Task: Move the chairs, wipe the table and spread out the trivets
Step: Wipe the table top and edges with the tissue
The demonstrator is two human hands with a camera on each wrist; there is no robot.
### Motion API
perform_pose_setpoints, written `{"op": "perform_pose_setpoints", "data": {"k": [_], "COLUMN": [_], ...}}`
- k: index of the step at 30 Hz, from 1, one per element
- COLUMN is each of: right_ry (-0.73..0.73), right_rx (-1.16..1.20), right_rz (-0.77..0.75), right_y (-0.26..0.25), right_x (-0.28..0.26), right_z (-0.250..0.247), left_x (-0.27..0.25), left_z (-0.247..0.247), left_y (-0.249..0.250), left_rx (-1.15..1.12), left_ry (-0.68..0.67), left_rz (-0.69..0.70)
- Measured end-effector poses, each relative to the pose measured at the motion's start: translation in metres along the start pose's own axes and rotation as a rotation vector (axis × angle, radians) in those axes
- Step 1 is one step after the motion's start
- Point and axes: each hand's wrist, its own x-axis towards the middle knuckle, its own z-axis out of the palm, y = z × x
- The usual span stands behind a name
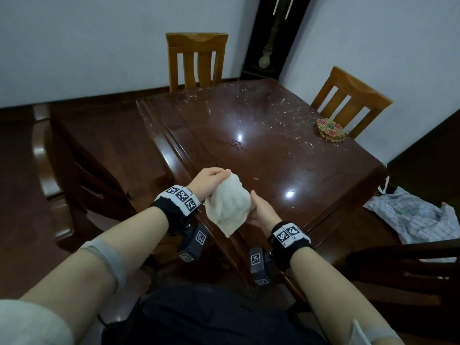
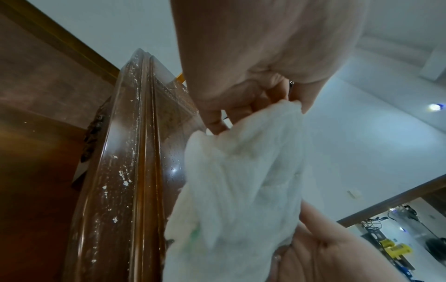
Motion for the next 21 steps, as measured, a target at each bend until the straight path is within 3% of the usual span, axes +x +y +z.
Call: {"op": "perform_pose_setpoints", "data": {"k": [5, 12, 15, 21], "right_ry": [0.07, 0.147, 0.111, 0.057], "right_rx": [0.167, 0.057, 0.06, 0.036], "right_rz": [-0.152, -0.217, -0.16, -0.109], "right_y": [0.0, -0.003, -0.003, -0.012], "right_x": [-0.008, -0.007, -0.004, 0.008], "right_z": [-0.01, -0.02, -0.014, -0.007], "left_x": [-0.006, -0.005, -0.003, 0.001], "left_z": [0.0, -0.007, -0.008, -0.014], "left_y": [-0.006, -0.019, -0.019, -0.015], "left_rx": [0.12, 0.308, 0.254, 0.067], "left_ry": [0.033, 0.068, 0.119, 0.05], "left_rz": [0.034, 0.098, 0.129, 0.105]}}
